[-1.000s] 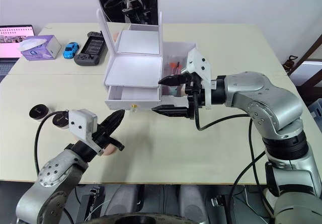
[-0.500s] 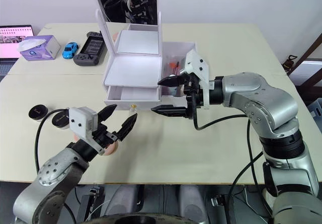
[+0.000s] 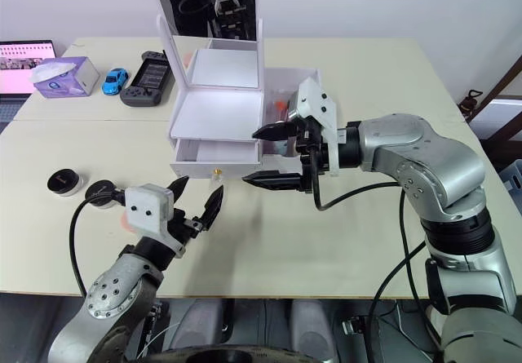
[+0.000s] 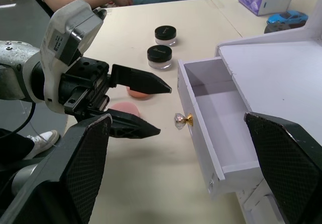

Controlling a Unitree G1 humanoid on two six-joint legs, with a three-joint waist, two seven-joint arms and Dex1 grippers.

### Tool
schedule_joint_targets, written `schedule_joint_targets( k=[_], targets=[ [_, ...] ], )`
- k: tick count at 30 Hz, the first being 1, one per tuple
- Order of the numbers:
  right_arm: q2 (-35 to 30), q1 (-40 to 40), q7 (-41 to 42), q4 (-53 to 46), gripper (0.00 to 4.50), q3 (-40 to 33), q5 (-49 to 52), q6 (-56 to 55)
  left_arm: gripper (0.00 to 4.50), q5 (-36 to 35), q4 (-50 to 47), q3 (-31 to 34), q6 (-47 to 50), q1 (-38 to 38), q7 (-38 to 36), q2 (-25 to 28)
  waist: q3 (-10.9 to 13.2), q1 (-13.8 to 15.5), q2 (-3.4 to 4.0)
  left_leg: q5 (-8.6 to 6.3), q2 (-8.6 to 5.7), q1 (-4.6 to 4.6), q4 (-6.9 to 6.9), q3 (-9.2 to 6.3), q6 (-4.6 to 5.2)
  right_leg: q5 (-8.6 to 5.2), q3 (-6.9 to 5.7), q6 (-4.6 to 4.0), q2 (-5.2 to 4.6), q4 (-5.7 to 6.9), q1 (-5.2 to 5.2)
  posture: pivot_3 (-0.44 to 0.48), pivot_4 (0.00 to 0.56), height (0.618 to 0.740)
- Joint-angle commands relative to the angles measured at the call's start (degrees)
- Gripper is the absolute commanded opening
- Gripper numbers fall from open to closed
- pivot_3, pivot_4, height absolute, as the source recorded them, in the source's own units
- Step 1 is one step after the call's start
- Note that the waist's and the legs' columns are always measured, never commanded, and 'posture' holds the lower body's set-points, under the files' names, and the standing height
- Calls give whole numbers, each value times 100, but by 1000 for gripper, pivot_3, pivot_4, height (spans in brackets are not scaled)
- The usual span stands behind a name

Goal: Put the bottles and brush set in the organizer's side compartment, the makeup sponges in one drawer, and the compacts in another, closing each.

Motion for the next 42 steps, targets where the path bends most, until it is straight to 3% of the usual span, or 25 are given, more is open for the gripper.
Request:
schedule_joint_targets(
  k=[1,19,30,33,38,39,42],
  targets=[
    [22,-198,-30,-176,4500,-68,84,53,3881,124,64,-126,-382,20,-106,-26,0,1,0,0,0,-1,0,0,0,0,0,0,0,-2,0,0,150,740],
    [-77,-194,-192,-324,4500,-197,180,288,3881,344,1176,-365,-1715,-17,-464,-308,0,5,0,0,0,-1,-2,0,0,0,0,0,0,-3,-1,0,150,740],
    [-103,-224,-203,-303,4500,-177,125,242,3881,367,1435,-282,-1967,-228,-618,-455,0,8,0,0,0,-2,-1,0,0,1,0,-2,0,-2,0,0,150,740],
    [-106,-225,-221,-311,4500,-180,111,235,3029,400,1553,-259,-1958,-322,-617,-485,0,9,0,0,0,-1,-1,0,0,1,0,-2,0,0,0,0,150,740],
    [-120,-227,-224,-315,4500,-181,99,218,437,456,1633,-249,-1931,-402,-594,-501,0,9,0,0,0,-1,-2,0,0,3,0,-4,0,-1,-1,0,150,740],
    [-121,-231,-223,-311,4500,-178,96,215,216,465,1630,-242,-1932,-411,-589,-506,0,9,0,0,0,-1,-2,0,0,4,0,-6,0,0,0,0,150,740],
    [-109,-236,-216,-289,4500,-163,82,197,219,504,1598,-205,-1917,-418,-575,-502,0,9,0,0,0,-1,-1,0,0,5,0,-8,0,0,0,0,150,740]
  ],
)
